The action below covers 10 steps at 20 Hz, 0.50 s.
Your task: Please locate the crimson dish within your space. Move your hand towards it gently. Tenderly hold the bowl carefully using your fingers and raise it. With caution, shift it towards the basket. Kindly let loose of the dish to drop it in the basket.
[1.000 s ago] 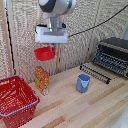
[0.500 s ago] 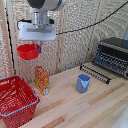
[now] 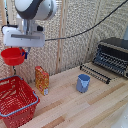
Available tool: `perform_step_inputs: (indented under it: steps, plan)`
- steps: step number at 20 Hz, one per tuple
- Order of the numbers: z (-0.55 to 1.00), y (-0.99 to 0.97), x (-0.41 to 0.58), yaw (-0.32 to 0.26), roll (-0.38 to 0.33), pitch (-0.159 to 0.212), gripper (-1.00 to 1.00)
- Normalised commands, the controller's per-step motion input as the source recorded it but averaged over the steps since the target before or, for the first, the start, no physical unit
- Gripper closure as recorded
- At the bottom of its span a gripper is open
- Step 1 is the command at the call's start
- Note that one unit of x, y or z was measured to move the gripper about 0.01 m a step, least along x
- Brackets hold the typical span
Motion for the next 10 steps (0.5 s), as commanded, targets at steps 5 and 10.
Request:
perform_step_inputs:
  steps: [5, 10]
  plan:
    - [-0.36, 0.26, -0.11, 0.03, -0.019, -0.009, 1.0]
    - [-0.25, 0.09, 0.013, 0.038, -0.034, -0.087, -1.0]
